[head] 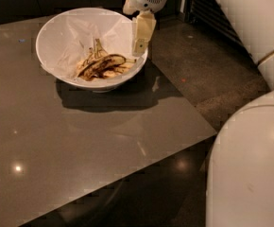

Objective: Pick banana from white bowl

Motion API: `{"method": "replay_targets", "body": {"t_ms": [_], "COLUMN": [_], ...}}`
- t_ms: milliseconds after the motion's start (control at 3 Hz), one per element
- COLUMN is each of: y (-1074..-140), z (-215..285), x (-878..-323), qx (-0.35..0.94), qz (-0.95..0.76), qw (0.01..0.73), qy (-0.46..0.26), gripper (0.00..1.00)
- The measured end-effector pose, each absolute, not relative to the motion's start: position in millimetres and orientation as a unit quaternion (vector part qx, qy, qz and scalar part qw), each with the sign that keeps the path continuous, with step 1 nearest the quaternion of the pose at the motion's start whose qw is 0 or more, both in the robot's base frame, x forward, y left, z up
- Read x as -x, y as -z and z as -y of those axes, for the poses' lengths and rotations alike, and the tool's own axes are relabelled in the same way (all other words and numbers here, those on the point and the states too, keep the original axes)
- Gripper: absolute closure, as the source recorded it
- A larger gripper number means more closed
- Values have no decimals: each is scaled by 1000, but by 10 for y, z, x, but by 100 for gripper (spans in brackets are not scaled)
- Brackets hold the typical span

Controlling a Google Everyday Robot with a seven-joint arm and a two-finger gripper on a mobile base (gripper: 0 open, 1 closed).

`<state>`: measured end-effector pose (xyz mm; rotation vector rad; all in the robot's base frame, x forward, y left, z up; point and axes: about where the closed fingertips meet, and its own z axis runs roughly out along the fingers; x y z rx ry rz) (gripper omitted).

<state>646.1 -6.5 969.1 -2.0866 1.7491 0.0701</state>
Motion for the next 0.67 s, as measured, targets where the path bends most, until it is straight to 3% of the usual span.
{"method": "replay_targets", "body": {"t_ms": [667], "y": [-9548], "z": [-32], "x": [-6502], "qx": [742], "qz": [-640], "qw": [196], "qy": [-41], "gripper": [17]}}
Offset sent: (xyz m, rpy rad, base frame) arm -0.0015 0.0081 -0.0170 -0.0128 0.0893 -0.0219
